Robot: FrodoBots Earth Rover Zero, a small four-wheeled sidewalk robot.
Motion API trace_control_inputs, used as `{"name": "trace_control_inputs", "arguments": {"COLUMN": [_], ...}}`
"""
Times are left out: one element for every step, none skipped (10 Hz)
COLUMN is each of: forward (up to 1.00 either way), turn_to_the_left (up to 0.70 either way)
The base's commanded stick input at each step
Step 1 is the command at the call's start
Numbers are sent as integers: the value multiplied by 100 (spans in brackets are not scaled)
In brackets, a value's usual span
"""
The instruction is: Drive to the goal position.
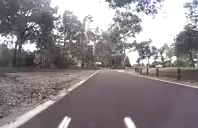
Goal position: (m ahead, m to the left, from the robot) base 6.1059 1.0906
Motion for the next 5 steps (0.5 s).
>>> {"name": "trace_control_inputs", "arguments": {"forward": [45, 45, 45, 45, 45], "turn_to_the_left": [0, 0, 0, 0, 0]}}
